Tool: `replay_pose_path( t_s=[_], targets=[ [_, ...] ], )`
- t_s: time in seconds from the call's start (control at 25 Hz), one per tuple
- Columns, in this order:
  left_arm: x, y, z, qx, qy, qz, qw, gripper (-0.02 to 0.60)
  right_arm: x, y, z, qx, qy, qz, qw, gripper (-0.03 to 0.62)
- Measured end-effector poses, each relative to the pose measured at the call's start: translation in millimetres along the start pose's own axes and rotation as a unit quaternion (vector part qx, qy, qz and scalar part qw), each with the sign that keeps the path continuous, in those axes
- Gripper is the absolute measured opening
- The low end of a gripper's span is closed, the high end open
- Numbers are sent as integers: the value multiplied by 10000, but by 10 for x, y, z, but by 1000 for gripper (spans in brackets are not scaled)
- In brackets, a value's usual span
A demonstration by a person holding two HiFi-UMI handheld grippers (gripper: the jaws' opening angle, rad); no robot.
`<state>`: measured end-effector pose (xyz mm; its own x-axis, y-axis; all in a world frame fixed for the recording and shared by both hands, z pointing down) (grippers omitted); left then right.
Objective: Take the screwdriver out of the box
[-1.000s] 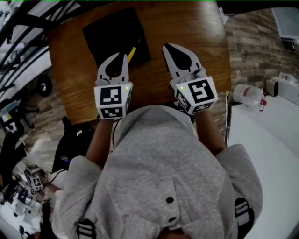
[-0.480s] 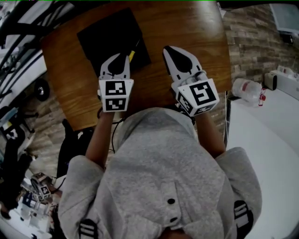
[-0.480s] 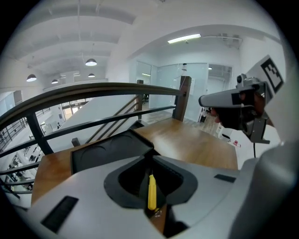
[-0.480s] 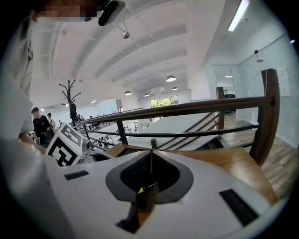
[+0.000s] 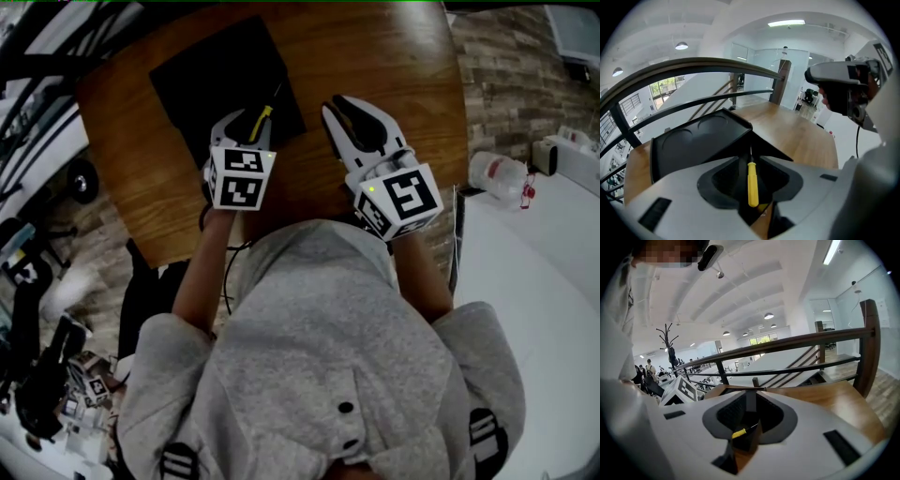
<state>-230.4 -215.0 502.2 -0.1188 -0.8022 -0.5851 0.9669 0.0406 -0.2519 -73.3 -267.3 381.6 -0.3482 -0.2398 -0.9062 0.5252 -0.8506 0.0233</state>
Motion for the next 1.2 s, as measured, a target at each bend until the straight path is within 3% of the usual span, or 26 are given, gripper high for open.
replay_pose_path(
  t_s=[0.36,0.56,0.84,1.0,1.2],
  targets=[
    [-82,-4,412,-44,-568,117,9983,138,-62,121,77,22,-169,42,9998,77],
    [-125,-10,547,119,-952,160,9953,138,-82,176,102,50,-232,112,9997,77],
    [-182,12,690,143,-1137,239,9931,137,-147,181,117,74,-357,123,9993,77],
    [-211,75,733,424,-1225,571,9899,133,-160,170,107,96,-390,85,9992,75],
    [-203,17,750,448,-1219,461,9905,123,-155,152,176,116,-421,79,9990,72]
  ],
)
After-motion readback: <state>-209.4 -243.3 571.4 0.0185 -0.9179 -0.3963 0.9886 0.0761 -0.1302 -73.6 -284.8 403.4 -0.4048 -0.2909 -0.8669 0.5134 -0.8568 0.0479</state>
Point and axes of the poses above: the fingertips, and each gripper's own axes: z forward along the fingers, y to its right, x out of its top, the point moved 7 cm from there along -z, backward along the fingers, and after that the axes turned 12 degrees about -z, right-handed, at the moved point
